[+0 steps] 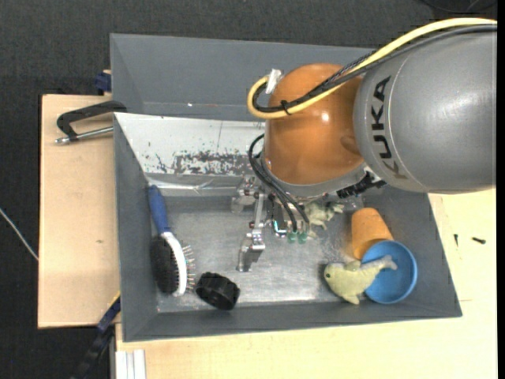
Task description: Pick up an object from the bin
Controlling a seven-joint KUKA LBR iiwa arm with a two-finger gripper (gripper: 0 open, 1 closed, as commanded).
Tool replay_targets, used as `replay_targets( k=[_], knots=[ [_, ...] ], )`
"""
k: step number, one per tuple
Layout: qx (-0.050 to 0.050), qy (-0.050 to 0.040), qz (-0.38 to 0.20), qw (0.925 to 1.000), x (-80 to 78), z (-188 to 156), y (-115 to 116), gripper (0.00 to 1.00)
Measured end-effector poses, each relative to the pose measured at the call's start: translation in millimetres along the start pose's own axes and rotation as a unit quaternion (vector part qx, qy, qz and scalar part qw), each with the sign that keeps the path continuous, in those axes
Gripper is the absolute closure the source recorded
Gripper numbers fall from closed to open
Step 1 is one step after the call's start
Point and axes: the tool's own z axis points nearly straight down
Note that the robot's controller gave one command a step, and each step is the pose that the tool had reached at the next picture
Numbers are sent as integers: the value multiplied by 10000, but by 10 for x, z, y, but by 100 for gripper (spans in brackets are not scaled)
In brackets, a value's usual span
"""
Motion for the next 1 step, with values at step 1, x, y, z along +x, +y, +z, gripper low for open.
replay_targets(
  k=[1],
  knots=[
    [-42,-126,-1060,9943,-20,769,449,0]
  ],
)
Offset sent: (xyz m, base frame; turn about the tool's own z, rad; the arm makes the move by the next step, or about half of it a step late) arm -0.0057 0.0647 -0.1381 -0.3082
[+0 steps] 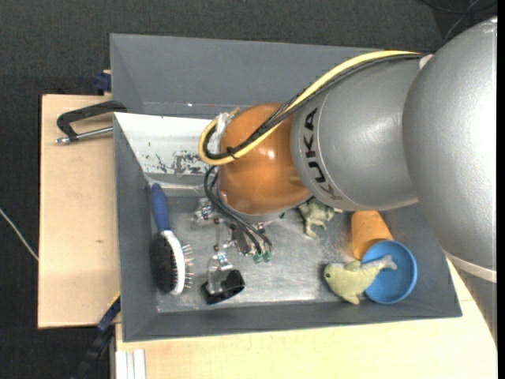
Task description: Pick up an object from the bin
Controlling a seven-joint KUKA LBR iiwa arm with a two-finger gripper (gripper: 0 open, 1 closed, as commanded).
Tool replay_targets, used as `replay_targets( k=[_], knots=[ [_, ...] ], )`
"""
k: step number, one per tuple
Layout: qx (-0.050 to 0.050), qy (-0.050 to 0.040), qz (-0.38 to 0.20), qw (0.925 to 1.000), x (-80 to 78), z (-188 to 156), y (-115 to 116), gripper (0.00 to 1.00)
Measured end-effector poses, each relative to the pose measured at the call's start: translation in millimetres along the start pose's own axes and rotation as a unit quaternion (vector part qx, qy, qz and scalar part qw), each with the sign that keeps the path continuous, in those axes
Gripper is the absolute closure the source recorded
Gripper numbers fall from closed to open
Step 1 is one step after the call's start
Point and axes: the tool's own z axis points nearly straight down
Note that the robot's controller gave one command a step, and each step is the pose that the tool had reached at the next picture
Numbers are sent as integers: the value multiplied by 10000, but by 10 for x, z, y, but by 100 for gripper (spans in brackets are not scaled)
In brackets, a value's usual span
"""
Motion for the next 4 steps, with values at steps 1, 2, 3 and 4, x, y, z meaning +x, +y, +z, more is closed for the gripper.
replay_targets(
  k=[1,2,3,4],
  knots=[
    [26,108,-1578,9874,259,-47,-606,0],
    [0,94,-3003,9538,248,593,-569,0],
    [1,78,-3745,9272,204,594,-111,0],
    [-5,71,-3736,9276,197,585,-110,100]
  ],
)
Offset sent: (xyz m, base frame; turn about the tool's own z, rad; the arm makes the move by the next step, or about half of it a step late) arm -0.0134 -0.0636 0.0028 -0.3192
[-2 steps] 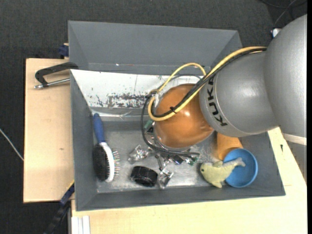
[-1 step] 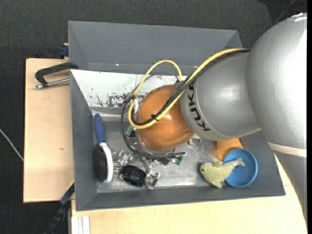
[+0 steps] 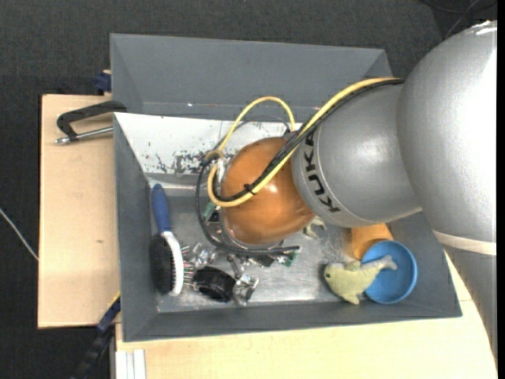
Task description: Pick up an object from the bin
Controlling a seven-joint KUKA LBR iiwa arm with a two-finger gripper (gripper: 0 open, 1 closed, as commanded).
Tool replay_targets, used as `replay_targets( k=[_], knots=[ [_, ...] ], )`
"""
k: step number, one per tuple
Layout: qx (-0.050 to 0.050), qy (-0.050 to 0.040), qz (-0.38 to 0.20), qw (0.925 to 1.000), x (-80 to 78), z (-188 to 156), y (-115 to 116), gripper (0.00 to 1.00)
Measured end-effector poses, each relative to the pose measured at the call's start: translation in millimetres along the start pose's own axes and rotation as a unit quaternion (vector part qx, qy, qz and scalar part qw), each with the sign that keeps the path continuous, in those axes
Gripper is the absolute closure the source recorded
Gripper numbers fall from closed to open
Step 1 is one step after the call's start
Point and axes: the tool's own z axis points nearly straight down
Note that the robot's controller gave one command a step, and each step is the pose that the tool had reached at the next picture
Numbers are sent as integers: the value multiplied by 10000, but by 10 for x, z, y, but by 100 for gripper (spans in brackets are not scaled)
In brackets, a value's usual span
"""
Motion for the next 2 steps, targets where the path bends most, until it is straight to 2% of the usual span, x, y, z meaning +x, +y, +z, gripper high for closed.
replay_targets(
  k=[1,2],
  knots=[
    [13,-17,-3185,9479,-375,-1074,-152,100],
    [30,-25,-3233,9463,-405,-2227,-138,100]
  ],
)
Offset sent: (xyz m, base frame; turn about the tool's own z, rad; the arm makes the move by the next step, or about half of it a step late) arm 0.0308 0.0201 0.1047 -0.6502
